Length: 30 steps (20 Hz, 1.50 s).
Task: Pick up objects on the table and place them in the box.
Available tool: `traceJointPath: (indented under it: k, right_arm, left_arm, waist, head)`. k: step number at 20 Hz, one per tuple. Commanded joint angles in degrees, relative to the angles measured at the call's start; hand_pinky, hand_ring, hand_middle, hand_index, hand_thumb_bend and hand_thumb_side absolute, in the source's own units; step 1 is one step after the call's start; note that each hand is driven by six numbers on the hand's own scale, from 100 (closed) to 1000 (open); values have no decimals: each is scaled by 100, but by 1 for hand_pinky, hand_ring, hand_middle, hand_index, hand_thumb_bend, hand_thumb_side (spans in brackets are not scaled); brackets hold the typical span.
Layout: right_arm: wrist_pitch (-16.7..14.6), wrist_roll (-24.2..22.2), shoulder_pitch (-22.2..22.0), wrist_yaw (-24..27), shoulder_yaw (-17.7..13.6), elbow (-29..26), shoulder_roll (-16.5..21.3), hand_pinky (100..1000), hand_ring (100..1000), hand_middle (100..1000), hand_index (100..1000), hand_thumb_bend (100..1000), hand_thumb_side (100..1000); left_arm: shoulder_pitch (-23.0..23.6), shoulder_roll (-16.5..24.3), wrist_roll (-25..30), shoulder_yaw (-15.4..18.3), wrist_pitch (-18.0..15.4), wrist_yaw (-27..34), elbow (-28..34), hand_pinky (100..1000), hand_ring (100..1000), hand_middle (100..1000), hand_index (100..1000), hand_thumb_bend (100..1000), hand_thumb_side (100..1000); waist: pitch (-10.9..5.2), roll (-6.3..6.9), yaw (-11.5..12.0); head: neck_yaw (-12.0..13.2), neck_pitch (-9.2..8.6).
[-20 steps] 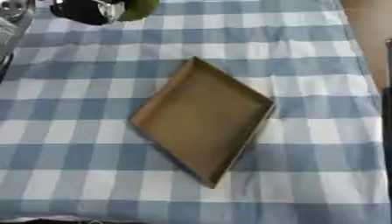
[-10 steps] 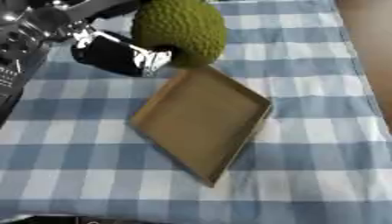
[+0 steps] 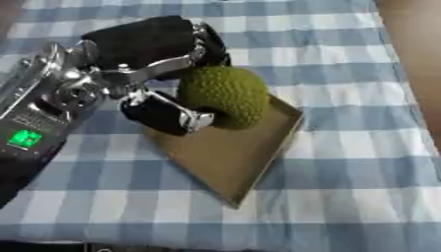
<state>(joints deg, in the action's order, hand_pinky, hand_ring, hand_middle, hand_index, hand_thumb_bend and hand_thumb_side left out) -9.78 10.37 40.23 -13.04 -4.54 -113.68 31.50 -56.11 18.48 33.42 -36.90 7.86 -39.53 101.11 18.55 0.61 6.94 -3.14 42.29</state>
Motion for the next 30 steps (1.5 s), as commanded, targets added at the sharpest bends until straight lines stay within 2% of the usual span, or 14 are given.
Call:
traceJointPath:
  k: [1,8,10,15,21,25,26,27,28,30]
  right_arm:
    - [-14,-1,41,-4,-29,-92,110,886,872,627,832,100,376]
    - [-18,-10,-24,13,-42,-92,70,887,875,624,832,100,401]
    - [-14,-12,-39,15,-48,-92,63,888,876,624,832,100,407]
    - [-12,-10,-64,22,-59,-92,51,888,877,623,830,100,413]
    - [-17,-5,-74,31,-62,-92,44,889,877,623,830,100,416]
    - [-16,-4,-85,34,-65,-92,42,889,877,622,830,100,419]
    - [-16,-5,-89,34,-65,-92,44,889,877,622,830,100,420]
    - [-15,-5,-92,35,-64,-92,46,889,877,622,830,100,420]
    - [-15,-5,-94,35,-64,-92,48,889,877,622,830,100,420]
    - [-16,-6,-99,36,-63,-92,53,889,877,623,830,100,418]
  left_arm:
    - [-31,-113,-167,7,-73,-200,-276,512,477,448,621,100,247]
    - [94,-375,-435,-92,-255,-515,-1005,528,485,456,632,100,211]
    - [117,-441,-492,-114,-331,-555,-1146,566,499,472,650,100,188]
    - [156,-530,-450,-146,-528,-577,-1364,651,594,554,755,100,105]
    - [176,-557,-166,-126,-648,-680,-1480,749,693,658,874,100,121]
    - [173,-556,14,-106,-597,-814,-1445,807,751,715,920,276,249]
    - [165,-547,61,-95,-583,-873,-1405,859,800,756,941,462,415]
    - [160,-539,107,-82,-568,-939,-1357,859,800,756,941,462,415]
    - [156,-529,143,-59,-543,-1001,-1304,879,819,770,951,563,505]
    - [148,-502,183,7,-472,-1102,-1161,890,830,777,954,627,566]
  waist:
    - [-118,-4,-13]
    - [-99,-10,-39]
    - [-95,-11,-45]
    - [-92,-11,-56]
    - [-94,-11,-55]
    - [-97,-8,-50]
    - [-99,-8,-48]
    - [-100,-8,-46]
    - [-103,-9,-42]
    - [-108,-9,-32]
  head:
    - [-9,8]
    - [19,1]
    - [30,2]
    - [33,-7]
    - [27,-7]
    - [21,1]
    - [23,3]
    - [23,4]
    - [20,5]
    - [16,10]
